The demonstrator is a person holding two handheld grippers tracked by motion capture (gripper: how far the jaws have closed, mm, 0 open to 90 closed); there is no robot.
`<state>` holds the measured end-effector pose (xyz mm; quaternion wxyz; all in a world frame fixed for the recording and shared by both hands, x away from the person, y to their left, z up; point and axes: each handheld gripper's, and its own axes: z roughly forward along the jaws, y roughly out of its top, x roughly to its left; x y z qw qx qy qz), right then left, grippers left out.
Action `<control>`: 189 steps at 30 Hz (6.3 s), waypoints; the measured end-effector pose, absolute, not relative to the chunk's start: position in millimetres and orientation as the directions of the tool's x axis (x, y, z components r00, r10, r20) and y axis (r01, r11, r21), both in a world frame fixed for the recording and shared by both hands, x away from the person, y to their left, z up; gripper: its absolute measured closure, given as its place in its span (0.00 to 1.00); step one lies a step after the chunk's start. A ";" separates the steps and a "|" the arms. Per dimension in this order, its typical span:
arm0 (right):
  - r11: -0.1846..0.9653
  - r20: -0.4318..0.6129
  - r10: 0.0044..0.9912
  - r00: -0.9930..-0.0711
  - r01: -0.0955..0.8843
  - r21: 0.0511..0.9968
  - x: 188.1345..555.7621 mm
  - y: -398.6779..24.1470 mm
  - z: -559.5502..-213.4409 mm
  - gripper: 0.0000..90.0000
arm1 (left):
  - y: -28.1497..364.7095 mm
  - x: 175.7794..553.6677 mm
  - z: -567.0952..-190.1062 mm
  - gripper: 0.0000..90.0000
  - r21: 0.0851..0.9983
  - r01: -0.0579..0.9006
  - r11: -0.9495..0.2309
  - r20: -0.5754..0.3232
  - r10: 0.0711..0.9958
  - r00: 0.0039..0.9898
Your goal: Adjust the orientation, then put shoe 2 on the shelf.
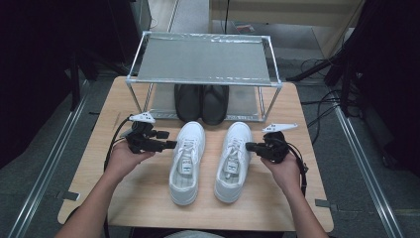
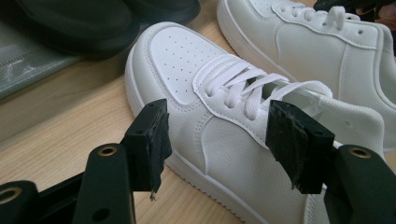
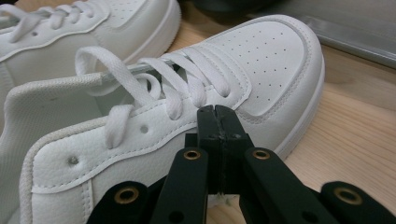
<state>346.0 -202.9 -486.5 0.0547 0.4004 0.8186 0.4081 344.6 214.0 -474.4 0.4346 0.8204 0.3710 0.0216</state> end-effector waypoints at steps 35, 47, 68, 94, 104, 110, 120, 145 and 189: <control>0.437 0.223 0.637 -0.738 0.584 0.684 308.0 -178.5 -476.1 1.00 | 211.6 336.1 -482.6 0.89 0.665 0.615 -0.424 -0.302 0.600 0.741; 0.448 0.236 0.627 -0.743 0.591 0.671 313.9 -175.4 -479.9 1.00 | 195.1 333.6 -493.6 0.99 0.616 0.621 -0.485 -0.314 0.571 0.758; 0.426 0.256 0.634 -0.730 0.605 0.673 322.4 -177.0 -482.7 1.00 | 167.5 324.0 -497.8 1.00 0.612 0.588 -0.528 -0.332 0.504 0.798; 0.309 0.254 0.719 -0.647 0.625 0.717 340.3 -204.7 -482.2 0.95 | 149.3 312.4 -489.2 0.86 0.668 0.520 -0.532 -0.337 0.407 0.849; 0.262 0.252 0.702 -0.666 0.571 0.778 324.9 -204.9 -464.8 0.84 | 168.3 315.8 -479.2 0.65 0.687 0.532 -0.495 -0.331 0.439 0.836; 0.261 0.253 0.695 -0.673 0.564 0.783 323.2 -202.3 -462.6 0.83 | 170.6 314.6 -476.9 0.61 0.697 0.523 -0.491 -0.313 0.447 0.838; 0.264 0.254 0.672 -0.696 0.546 0.795 309.3 -194.6 -456.1 0.81 | 181.0 312.7 -472.1 0.53 0.724 0.520 -0.452 -0.311 0.459 0.832; 0.263 0.254 0.683 -0.685 0.555 0.789 268.6 -164.6 -462.6 0.59 | 200.7 315.7 -466.4 0.47 0.747 0.530 -0.402 -0.305 0.501 0.810; 0.370 0.091 0.757 -0.647 0.539 0.757 257.7 -120.1 -481.9 0.72 | 207.8 332.1 -463.8 0.46 0.759 0.538 -0.367 -0.313 0.519 0.795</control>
